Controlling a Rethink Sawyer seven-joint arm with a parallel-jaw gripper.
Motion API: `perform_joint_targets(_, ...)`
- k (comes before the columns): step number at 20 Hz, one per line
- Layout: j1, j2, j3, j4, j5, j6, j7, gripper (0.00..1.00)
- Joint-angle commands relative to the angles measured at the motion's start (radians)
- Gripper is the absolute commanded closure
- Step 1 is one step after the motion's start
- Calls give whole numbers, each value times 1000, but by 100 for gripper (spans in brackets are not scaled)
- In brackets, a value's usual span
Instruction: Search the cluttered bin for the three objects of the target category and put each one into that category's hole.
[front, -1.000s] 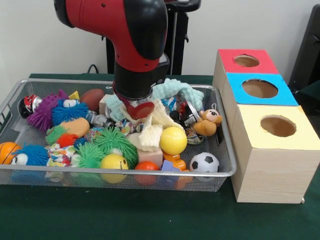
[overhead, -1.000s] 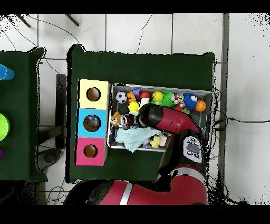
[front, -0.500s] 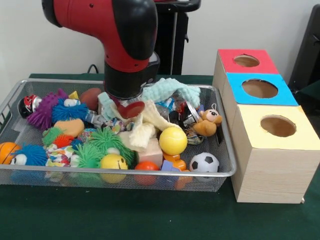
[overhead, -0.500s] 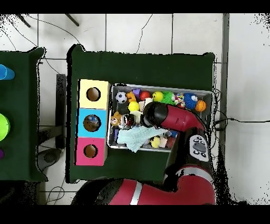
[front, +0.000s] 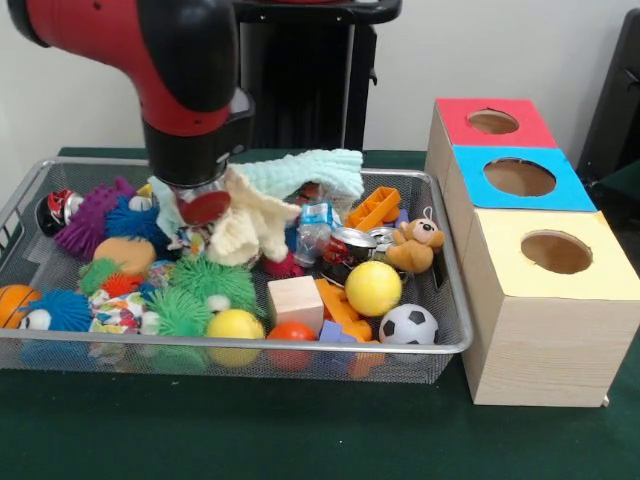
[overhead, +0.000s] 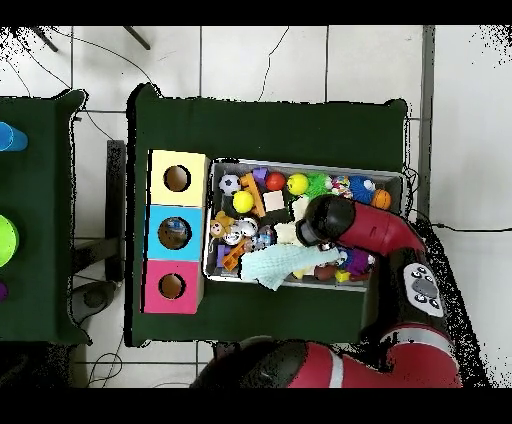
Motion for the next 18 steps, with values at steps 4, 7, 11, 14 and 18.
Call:
perform_joint_targets(4,-107,10,97,-111,-169,-102,-244,100)
perform_joint_targets(7,-136,19,139,-122,-189,-86,-275,100)
perform_joint_targets(11,-161,21,188,-129,-205,-80,-283,100)
perform_joint_targets(14,-177,17,220,-142,-220,-55,-301,100)
perform_joint_targets(18,-203,15,287,-128,-216,-63,-300,100)
